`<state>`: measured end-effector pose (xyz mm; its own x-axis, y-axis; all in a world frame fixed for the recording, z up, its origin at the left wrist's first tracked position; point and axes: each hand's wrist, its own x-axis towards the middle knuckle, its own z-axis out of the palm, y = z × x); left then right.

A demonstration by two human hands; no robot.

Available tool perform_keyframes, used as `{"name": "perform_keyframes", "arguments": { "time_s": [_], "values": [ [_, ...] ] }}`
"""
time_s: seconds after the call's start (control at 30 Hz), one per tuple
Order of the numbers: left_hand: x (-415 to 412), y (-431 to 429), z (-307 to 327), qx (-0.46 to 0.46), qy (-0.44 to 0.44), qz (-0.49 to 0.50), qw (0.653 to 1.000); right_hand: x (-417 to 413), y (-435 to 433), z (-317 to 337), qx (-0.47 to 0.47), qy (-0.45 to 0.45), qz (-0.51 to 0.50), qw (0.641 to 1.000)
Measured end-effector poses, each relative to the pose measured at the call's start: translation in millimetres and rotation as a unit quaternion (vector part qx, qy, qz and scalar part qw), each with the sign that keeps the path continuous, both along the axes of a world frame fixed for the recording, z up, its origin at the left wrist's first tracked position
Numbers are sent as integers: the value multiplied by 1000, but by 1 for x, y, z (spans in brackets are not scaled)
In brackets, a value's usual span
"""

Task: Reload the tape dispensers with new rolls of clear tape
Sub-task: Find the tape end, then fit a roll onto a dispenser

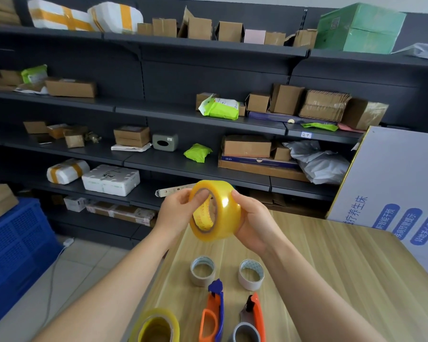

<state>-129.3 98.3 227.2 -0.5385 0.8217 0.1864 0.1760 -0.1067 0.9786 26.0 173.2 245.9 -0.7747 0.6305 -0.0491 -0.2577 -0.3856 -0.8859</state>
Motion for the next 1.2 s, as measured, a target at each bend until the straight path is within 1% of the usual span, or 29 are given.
{"name": "perform_keyframes", "arguments": {
  "time_s": [0.1,0.2,0.33,0.5,0.6,0.67,0.73,0.9,1.0,1.13,1.2],
  "values": [
    [3,-1,6,-27,-87,5,996,0,-2,5,24,32,54,998],
    [4,2,7,-70,-127,27,989,0,-1,6,41,52,89,994],
    [4,9,1,-116,-147,51,981,2,-2,6,63,55,98,992],
    [3,11,-3,-155,-132,22,979,7,-5,7,64,48,95,992],
    [9,10,2,-139,-115,-13,983,9,-12,9,75,26,57,995],
    [14,7,5,-104,-95,-37,989,8,-14,10,88,-5,8,996],
    [19,4,8,-62,-92,-52,992,8,-14,12,88,-29,-24,995],
    [30,0,16,-14,-79,-51,995,7,-16,13,69,-80,-78,991],
    [30,-2,17,7,-55,-50,997,9,-13,9,64,-88,-82,991],
    [32,1,16,34,6,-40,999,12,-13,8,71,-109,-79,988],
    [33,0,17,37,32,-42,998,12,-15,9,68,-105,-86,988]
  ]
}}
